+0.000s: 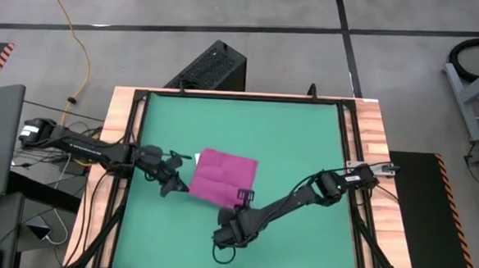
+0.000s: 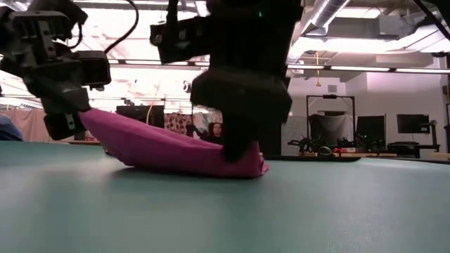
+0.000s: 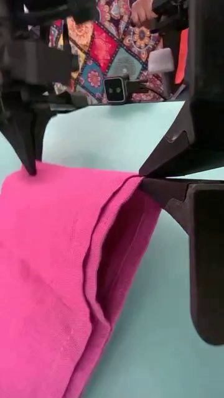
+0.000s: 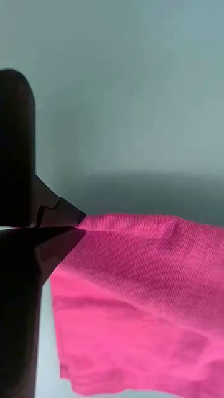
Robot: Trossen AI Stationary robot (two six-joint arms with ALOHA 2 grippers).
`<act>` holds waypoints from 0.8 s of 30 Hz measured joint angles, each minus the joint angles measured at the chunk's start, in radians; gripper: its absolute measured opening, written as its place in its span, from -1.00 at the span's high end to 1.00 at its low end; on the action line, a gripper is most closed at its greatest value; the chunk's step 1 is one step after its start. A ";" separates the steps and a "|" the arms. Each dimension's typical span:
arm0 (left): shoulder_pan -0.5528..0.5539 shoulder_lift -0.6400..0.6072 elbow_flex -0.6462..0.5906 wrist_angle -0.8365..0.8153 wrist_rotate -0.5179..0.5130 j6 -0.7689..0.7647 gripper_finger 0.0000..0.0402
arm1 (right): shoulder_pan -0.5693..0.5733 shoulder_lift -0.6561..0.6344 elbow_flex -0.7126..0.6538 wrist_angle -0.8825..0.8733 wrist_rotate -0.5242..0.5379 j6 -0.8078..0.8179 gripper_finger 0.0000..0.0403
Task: Roll towel
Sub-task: Fold the pink towel
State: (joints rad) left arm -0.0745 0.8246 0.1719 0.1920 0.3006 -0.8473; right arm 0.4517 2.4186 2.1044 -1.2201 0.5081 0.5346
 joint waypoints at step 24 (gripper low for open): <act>-0.365 -0.001 0.002 0.116 -0.447 0.026 1.00 | 0.033 0.004 0.001 0.076 -0.015 -0.011 0.96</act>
State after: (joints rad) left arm -0.4396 0.8240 0.1741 0.3081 -0.1466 -0.8217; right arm 0.4847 2.4229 2.1051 -1.1439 0.4934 0.5232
